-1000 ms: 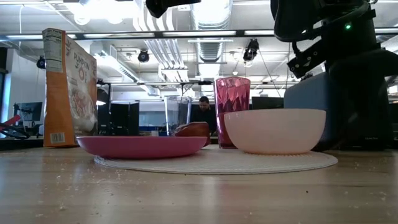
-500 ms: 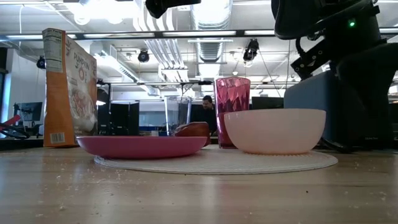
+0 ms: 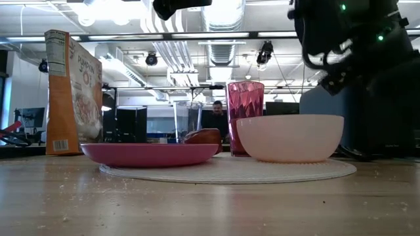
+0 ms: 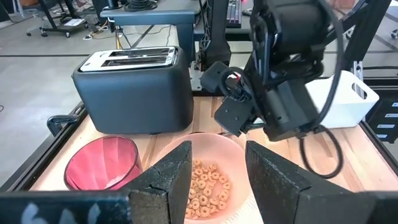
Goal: Arrange a breakfast setting
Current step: Put the blue spoon on the right side of the white place mat
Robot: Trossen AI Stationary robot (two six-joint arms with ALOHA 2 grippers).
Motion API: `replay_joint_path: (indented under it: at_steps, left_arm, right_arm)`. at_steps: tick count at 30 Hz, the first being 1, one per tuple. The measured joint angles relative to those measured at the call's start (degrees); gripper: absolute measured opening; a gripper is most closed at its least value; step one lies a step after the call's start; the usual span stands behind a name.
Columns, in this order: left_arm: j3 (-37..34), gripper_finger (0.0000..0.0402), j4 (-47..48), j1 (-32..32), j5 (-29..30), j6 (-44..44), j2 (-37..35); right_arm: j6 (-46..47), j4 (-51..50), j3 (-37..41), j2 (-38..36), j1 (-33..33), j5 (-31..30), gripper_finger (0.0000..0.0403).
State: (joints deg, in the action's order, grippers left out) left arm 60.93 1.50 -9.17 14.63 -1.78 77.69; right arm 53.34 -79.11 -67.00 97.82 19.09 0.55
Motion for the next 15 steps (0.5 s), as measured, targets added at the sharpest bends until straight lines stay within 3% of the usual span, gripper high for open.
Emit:
replay_joint_path:
  at_steps: [6,15]
  left_arm:
    - [0.0,0.0134,0.5,0.0,0.0,0.0,0.0]
    - [0.0,0.0134,1.2,0.0,0.0,0.0,0.0]
  right_arm:
    - [1.3,1.3,5.4,0.0,0.0,3.1,0.0009]
    - [2.4,12.3,11.4,0.0,0.0,4.5,0.0009]
